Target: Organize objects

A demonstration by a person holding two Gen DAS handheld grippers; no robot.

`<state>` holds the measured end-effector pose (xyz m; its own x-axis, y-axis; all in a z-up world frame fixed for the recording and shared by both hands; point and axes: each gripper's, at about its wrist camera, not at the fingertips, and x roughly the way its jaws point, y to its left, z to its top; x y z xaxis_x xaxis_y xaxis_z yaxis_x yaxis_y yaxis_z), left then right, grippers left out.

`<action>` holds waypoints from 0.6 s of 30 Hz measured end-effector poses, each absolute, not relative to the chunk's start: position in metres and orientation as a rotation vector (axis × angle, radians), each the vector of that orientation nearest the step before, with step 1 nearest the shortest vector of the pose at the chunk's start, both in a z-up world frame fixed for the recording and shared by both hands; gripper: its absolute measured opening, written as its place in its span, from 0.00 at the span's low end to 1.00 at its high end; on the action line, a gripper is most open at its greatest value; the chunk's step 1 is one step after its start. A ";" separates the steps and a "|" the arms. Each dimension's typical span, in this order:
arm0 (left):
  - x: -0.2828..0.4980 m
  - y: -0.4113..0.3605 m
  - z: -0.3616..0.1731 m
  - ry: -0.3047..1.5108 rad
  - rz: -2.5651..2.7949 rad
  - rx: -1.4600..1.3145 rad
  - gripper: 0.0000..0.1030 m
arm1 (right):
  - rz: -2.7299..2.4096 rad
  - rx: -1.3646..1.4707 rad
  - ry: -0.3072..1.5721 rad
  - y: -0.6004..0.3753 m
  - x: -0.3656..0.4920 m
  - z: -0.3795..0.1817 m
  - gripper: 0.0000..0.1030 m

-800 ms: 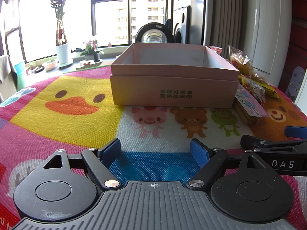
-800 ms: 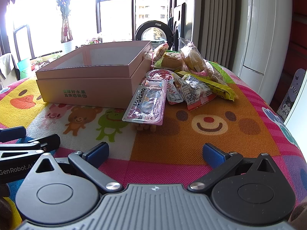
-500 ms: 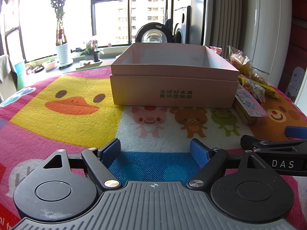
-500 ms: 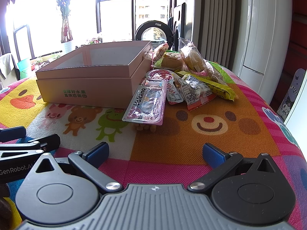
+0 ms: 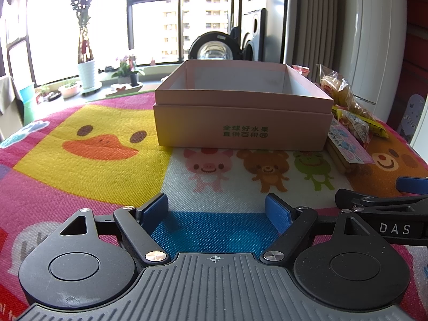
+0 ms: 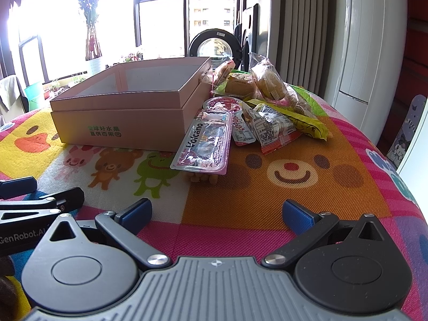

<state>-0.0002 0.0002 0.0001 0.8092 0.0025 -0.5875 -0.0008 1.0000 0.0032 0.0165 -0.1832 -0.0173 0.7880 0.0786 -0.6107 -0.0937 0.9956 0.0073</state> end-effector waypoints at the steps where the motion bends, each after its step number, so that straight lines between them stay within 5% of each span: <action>1: 0.000 0.000 0.000 0.628 0.002 0.003 0.84 | 0.092 -0.025 0.657 -0.183 0.016 -0.017 1.00; 18: -0.002 -0.006 0.005 0.629 0.005 0.010 0.83 | 0.094 -0.016 0.660 -0.184 0.019 -0.017 1.00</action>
